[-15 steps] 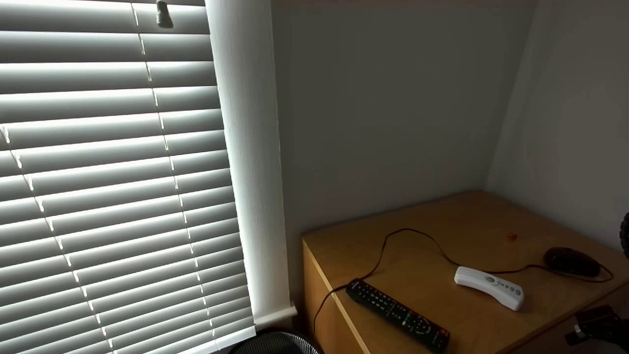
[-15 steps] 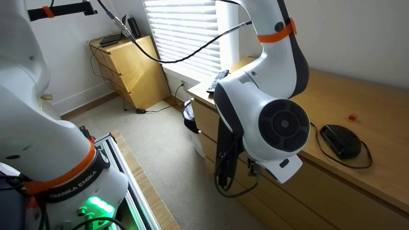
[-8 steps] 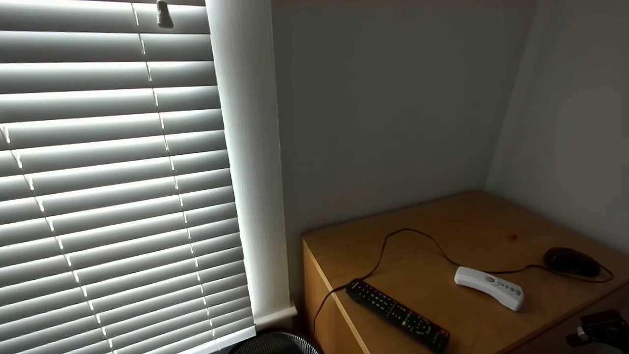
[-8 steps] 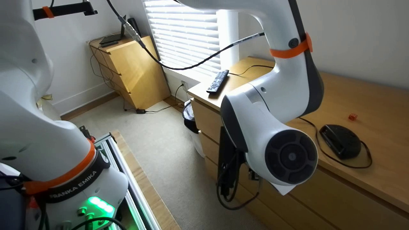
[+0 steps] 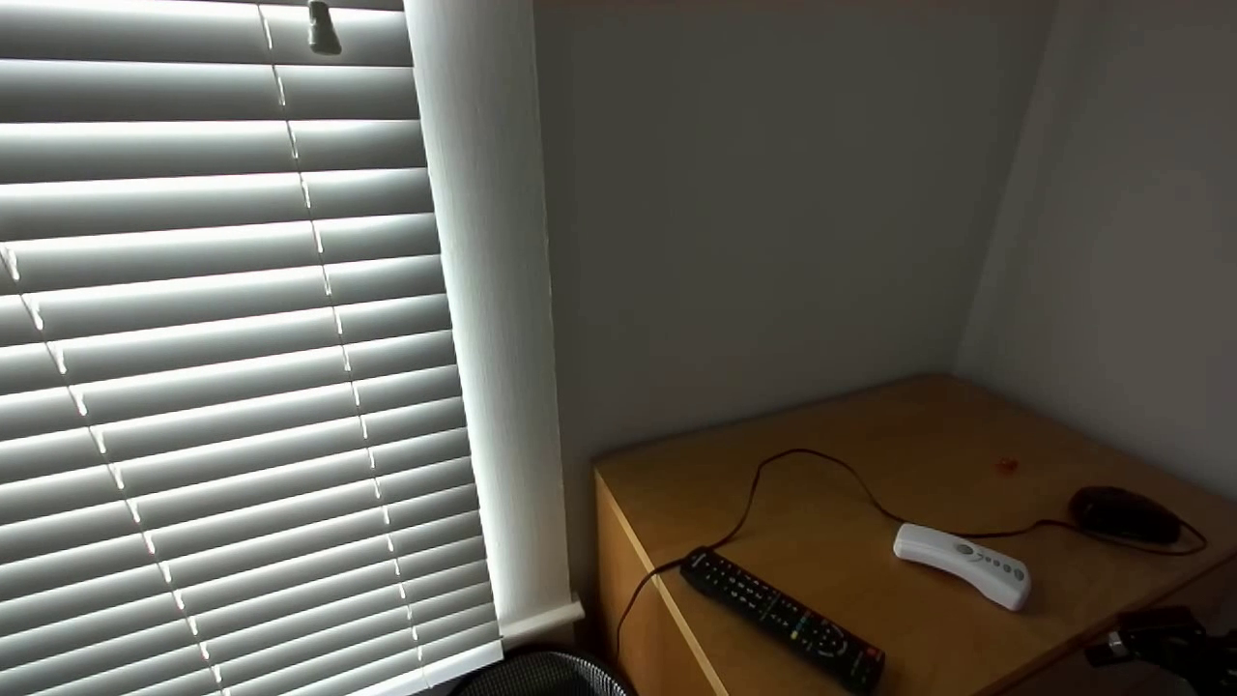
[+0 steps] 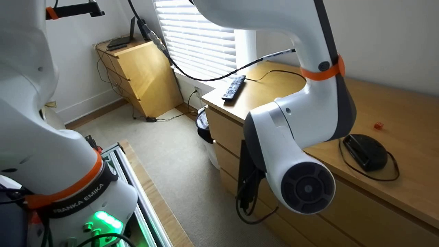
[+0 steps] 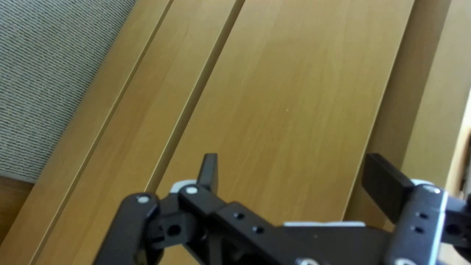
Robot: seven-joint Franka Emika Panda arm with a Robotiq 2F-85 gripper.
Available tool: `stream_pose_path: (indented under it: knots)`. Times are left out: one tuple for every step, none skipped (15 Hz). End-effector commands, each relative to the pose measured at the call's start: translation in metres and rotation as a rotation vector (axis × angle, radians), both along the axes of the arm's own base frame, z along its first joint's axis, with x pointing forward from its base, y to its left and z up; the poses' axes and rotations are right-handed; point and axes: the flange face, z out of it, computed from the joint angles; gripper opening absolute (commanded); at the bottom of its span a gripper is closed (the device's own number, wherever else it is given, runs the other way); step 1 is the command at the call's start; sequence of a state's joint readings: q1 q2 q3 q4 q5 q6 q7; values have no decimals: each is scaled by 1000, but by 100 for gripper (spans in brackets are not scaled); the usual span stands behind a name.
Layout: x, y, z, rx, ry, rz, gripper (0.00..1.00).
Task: Open the top drawer
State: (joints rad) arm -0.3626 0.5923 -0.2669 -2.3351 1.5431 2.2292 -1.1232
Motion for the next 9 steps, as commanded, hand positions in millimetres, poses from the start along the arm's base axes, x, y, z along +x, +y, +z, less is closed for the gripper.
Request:
stream_pose_path:
  knots:
    - [7, -4, -17, 18, -53, -68, 100]
    - [10, -3, -19, 26, -63, -83, 100]
    - [11, -3, -21, 33, -73, -93, 100]
    - [10, 0, -23, 47, -73, -109, 100]
    - [11, 1, -26, 49, -79, -112, 100]
    - [10, 2, -28, 53, -81, -118, 100]
    - [9, 2, -30, 59, -92, -137, 100]
    - [9, 4, -32, 66, -99, -154, 100]
    - [8, 5, -34, 73, -103, -164, 100]
